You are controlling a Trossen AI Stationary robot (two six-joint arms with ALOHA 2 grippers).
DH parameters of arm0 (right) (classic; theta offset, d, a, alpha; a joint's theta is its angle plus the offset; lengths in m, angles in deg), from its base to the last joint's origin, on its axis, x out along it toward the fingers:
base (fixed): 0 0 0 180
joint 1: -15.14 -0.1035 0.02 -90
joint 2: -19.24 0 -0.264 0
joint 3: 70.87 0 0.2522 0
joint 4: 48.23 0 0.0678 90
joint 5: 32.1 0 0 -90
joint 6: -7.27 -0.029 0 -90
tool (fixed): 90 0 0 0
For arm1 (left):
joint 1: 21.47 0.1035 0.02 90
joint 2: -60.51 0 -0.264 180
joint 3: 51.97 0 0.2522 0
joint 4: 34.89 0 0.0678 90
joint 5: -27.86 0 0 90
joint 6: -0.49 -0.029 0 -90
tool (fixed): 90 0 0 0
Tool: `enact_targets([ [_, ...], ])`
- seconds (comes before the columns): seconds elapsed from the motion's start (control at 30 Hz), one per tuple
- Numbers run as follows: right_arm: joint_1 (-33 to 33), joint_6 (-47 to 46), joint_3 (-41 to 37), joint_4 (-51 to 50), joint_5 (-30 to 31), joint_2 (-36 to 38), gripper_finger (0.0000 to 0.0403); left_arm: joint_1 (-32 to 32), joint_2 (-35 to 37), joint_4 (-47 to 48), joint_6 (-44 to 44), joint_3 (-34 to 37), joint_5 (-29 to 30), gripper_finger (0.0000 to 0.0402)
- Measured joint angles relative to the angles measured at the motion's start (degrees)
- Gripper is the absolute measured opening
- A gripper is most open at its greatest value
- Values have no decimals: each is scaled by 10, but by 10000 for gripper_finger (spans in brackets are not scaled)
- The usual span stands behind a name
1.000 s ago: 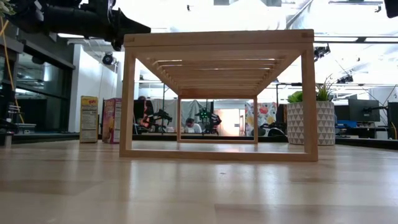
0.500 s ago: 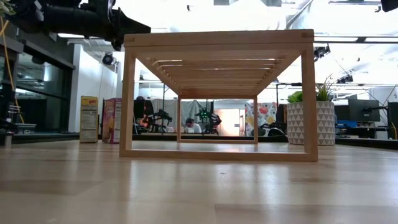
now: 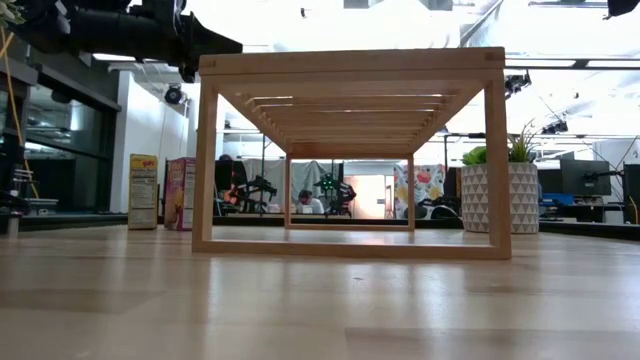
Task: Stack cereal on shelf
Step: Put the red cereal box on the shelf aligned with the red cereal box
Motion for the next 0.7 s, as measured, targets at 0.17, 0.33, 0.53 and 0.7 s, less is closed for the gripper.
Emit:
enact_targets([
  [0.17, 0, -17, 0, -3, -17, 0, 250, 0, 0, 0, 0, 0, 0, 3],
  [0.33, 0, -29, 0, -14, -40, 0, 250, 0, 0, 0, -1, 0, 0, 3],
  [0.53, 0, -55, 0, -8, -89, 0, 250, 0, 0, 0, -1, 0, 0, 3],
  [0.7, -5, -39, 0, 37, -127, 0, 250, 0, 0, 0, -1, 0, 0, 3],
])
